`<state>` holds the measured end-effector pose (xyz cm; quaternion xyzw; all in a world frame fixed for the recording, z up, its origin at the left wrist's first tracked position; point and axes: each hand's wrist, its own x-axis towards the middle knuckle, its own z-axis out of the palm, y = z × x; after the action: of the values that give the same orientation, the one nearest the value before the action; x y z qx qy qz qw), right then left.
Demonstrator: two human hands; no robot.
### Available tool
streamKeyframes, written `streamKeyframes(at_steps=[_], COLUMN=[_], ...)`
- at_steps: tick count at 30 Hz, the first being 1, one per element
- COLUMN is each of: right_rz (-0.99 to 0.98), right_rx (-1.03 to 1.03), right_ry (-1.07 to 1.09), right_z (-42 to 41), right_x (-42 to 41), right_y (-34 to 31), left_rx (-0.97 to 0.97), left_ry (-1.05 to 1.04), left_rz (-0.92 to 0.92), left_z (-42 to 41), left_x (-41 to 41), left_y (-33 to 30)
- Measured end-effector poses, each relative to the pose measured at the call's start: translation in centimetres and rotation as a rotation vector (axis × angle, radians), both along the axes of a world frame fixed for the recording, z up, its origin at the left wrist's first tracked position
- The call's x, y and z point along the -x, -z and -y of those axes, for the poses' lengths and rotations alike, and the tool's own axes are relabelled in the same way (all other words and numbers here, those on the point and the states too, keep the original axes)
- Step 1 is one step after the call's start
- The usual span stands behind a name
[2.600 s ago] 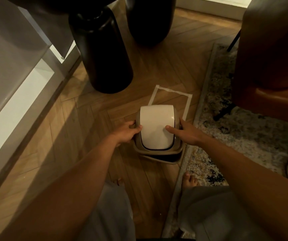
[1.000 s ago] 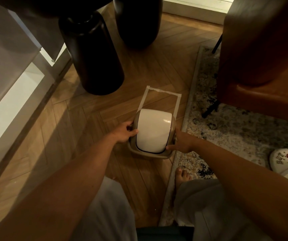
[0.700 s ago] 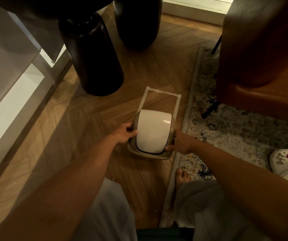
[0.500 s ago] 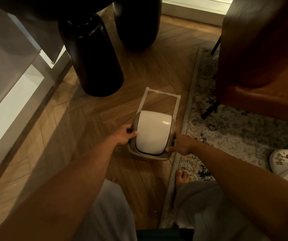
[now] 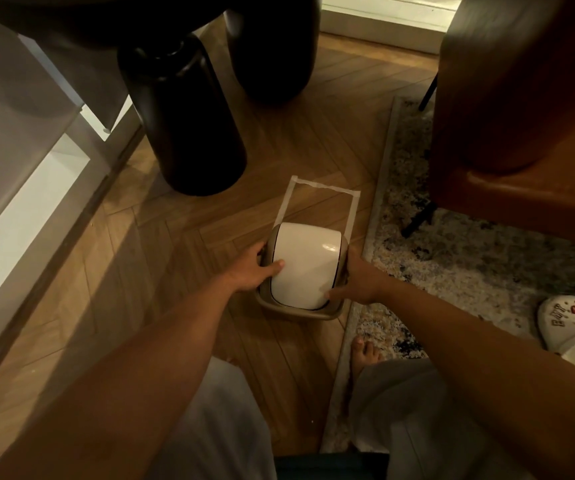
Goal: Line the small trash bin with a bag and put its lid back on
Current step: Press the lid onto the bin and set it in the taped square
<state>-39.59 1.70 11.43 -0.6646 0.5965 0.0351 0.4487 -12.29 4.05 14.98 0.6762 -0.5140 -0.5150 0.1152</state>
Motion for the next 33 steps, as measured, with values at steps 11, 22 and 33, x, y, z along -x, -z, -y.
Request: streamKeyframes(at_steps=[11, 22, 33], right_rz=[-0.017, 0.037, 0.048], right_rx=[-0.034, -0.022, -0.018], right_ry=[-0.004, -0.008, 0.061], right_z=[-3.4, -4.3, -3.8], right_x=[-1.2, -1.2, -1.5], right_y=[-0.7, 0.8, 1.8], left_rx=[-0.01, -0.055, -0.006], left_ry=[0.138, 0.182, 0.166], left_rz=[0.019, 0.042, 0.105], left_z=[-1.1, -1.3, -0.7], left_x=[-0.3, -0.7, -0.5], left_y=[0.9, 2.1, 3.6])
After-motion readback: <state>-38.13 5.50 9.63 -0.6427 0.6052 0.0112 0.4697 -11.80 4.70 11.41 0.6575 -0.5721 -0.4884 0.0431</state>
